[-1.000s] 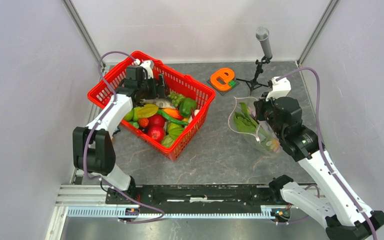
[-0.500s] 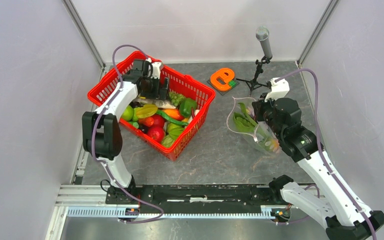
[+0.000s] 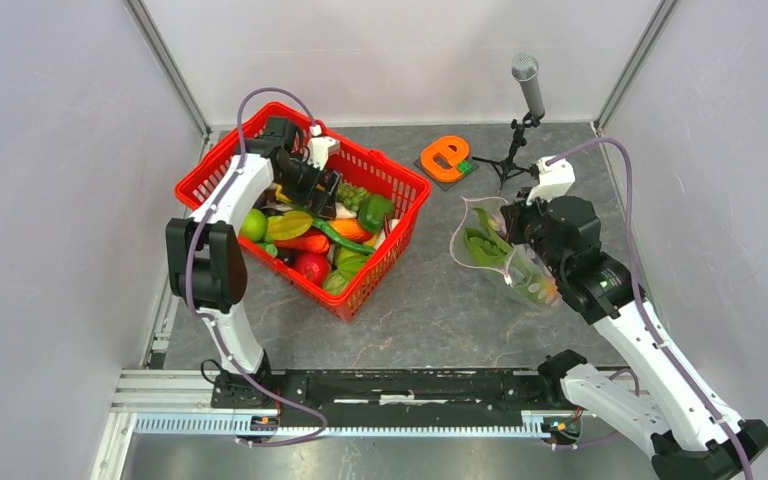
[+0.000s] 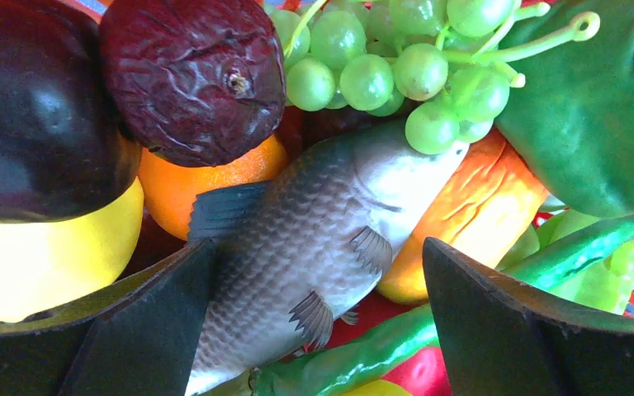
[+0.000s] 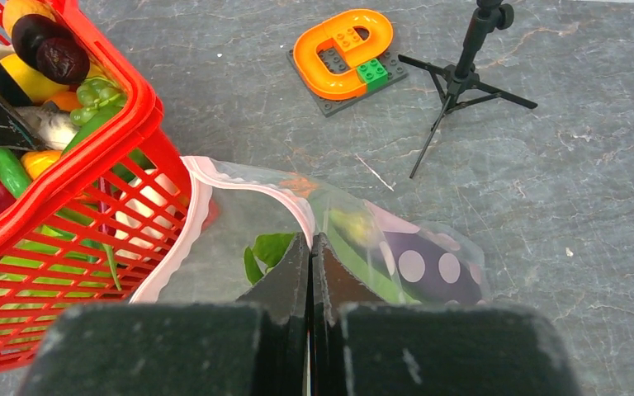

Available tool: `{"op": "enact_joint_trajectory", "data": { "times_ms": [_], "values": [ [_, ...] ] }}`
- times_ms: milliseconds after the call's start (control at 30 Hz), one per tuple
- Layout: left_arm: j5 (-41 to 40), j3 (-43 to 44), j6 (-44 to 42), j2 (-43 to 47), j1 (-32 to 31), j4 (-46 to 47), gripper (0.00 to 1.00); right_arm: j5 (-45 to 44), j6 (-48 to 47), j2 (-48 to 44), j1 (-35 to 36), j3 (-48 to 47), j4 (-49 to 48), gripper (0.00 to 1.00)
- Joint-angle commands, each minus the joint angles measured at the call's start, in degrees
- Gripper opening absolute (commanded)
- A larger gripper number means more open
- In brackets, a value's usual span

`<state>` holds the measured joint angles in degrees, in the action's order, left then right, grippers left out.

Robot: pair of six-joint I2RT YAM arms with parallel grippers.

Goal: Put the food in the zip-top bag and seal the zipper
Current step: Pick up the fake fish from the bin.

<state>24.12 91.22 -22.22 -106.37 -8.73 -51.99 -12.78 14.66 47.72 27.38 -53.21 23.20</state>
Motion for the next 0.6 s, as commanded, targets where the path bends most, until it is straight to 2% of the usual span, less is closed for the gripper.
{"op": "enact_joint_trajectory", "data": {
  "times_ms": [0, 100, 133, 200, 267, 300, 333, 467, 567],
  "values": [
    [3.5, -3.98, -4.81, 2.86, -0.36, -5.11, 1.0, 0.91, -0.97, -0.27, 0.07, 0.12, -2.42, 0.0],
    [4.21, -6.72, -6.47, 5.0, -0.63, -1.84, 1.0, 0.93, -0.8, -0.5, 0.12, 0.15, -2.44, 0.0],
    [2.26, -7.3, -5.93, 5.3, -0.75, -0.39, 0.96, 0.89, -0.69, -0.59, 0.05, 0.21, -2.52, 0.0],
    [-1.97, -7.82, -5.26, 5.17, -0.97, 0.57, 0.87, 0.9, -0.59, -0.95, 0.11, 0.28, -2.5, 0.01],
    [-5.89, -7.49, -4.71, 4.32, -0.94, 0.53, 0.68, 0.79, -0.36, -1.21, 0.07, 0.34, -2.53, 0.01],
    [-6.46, -7.09, -4.67, 4.08, -0.91, 0.2, 0.55, 0.82, -0.23, -1.37, 0.05, 0.38, -2.5, 0.01],
    [-6.4, -6.86, -4.71, 4.25, -0.94, 0.2, 0.49, 0.82, -0.04, -1.45, 0.08, 0.39, -2.54, 0.01],
    [-6.12, -8.57, -4.03, 8.26, -0.94, 5.41, 0.31, 1.38, 0.57, -1.43, 0.06, 0.23, -2.6, 0.01],
    [-6.01, -10.8, -4.07, 12.74, -0.94, 9.5, 0.26, 1.38, 1.01, -1.65, 0.05, 0.21, -2.51, 0.01]
  ]
}}
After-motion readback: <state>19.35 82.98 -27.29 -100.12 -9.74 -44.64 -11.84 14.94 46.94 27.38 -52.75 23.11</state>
